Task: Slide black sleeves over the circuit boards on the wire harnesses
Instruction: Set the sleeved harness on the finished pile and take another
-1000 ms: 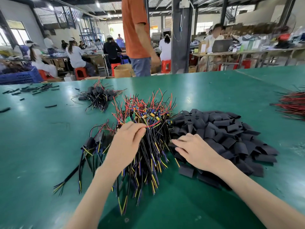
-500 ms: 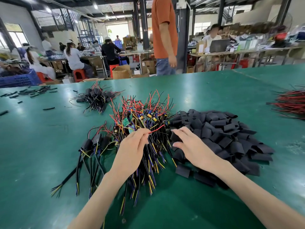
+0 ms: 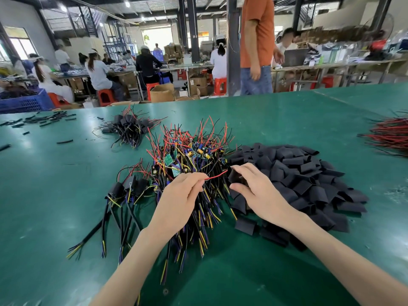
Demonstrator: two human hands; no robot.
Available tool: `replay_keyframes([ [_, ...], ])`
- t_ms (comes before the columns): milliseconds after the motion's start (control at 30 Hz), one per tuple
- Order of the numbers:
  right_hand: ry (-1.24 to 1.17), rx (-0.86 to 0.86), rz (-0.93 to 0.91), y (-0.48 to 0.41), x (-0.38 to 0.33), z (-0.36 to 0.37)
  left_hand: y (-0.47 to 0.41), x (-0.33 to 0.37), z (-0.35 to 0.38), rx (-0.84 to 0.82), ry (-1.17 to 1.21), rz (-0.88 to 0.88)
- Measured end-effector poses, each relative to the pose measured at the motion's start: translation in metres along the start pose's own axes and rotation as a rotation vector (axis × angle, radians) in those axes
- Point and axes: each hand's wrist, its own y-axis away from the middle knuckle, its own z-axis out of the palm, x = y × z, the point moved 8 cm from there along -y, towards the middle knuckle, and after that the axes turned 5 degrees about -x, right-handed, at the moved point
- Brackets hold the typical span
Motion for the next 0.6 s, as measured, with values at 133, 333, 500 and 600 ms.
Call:
replay_keyframes([
  [133, 0.002, 0.011, -0.028, 0.0, -0.002, -0.002, -0.001, 0.001, 0.002, -0.021, -0.025, 0.021],
  [333, 0.211, -0.028, -0.083, 0.001, -0.008, 0.001, -0.002, 0.006, 0.006, -0.063, -0.119, 0.083],
  [500, 0.502, 0.013, -0.265, 0.005, -0.034, 0.012, -0.001, 0.002, 0.021, -0.101, -0.002, 0.024],
  [600, 0.471, 0.027, -0.306, 0.008, -0.046, 0.019, 0.002, 0.006, 0.03, -0.137, 0.138, 0.008],
])
